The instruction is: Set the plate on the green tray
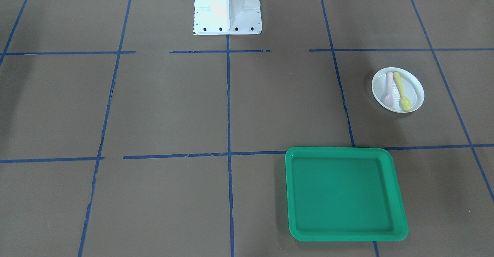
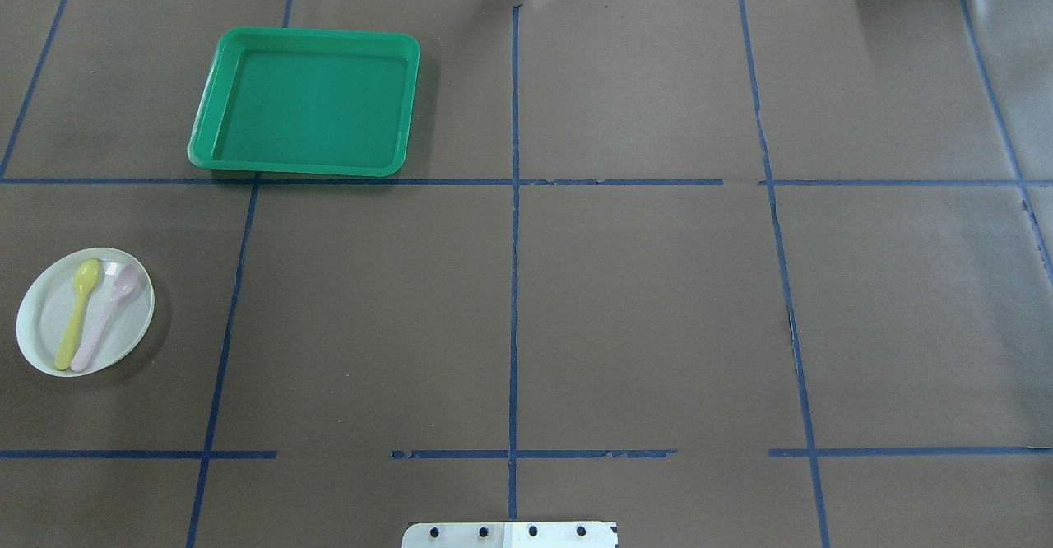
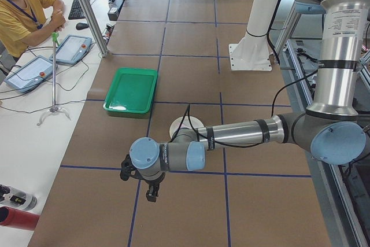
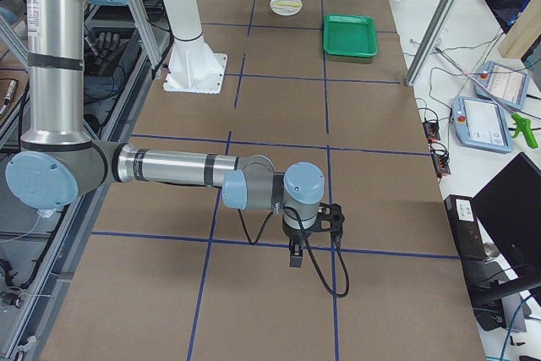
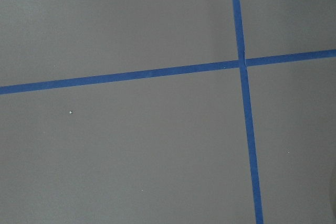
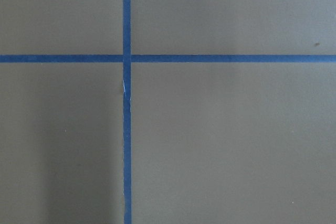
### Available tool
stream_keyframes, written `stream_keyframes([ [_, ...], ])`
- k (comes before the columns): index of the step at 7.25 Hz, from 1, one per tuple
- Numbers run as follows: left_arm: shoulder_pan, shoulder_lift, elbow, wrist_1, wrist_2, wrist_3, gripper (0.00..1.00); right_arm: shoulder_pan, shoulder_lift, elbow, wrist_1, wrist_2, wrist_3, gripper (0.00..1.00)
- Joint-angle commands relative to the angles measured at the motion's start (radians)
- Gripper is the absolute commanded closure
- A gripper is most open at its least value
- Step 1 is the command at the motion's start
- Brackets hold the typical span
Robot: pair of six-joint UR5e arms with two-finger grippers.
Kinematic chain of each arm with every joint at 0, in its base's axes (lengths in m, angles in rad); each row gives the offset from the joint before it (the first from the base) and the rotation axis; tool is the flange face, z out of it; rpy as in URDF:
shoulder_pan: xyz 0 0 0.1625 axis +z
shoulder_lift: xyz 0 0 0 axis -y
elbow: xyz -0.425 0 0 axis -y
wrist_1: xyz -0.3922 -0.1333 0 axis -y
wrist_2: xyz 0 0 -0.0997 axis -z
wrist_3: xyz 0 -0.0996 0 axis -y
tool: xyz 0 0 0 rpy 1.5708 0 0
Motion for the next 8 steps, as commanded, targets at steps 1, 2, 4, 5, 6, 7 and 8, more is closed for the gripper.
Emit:
stream_keyframes([
  [1, 0.006, 0.003, -0.030, 0.000, -0.002, -0.007, 0.00, 0.000, -0.001, 0.000, 0.000, 0.000, 0.000, 0.00],
  [2, 0.069, -0.012, -0.030, -0.019, -0.005, -0.080, 0.00, 0.000, -0.001, 0.000, 0.000, 0.000, 0.001, 0.00],
  [4, 0.253, -0.021, -0.030, -0.312, -0.069, -0.472, 0.00, 0.000, -0.001, 0.000, 0.000, 0.000, 0.000, 0.00],
  [5, 0.345, -0.018, -0.027, -0.433, -0.071, -0.585, 0.00, 0.000, 0.000, 0.000, 0.000, 0.000, 0.000, 0.00],
  [6, 0.392, -0.010, -0.023, -0.471, -0.067, -0.594, 0.00, 0.000, -0.001, 0.000, 0.000, 0.000, 0.000, 0.00],
  [7, 0.410, 0.003, -0.022, -0.473, -0.066, -0.588, 0.00, 0.000, -0.001, 0.000, 0.000, 0.000, 0.001, 0.00],
  [8, 0.450, 0.054, -0.021, -0.485, -0.065, -0.582, 0.00, 0.000, -0.001, 0.000, 0.000, 0.000, 0.001, 0.00],
])
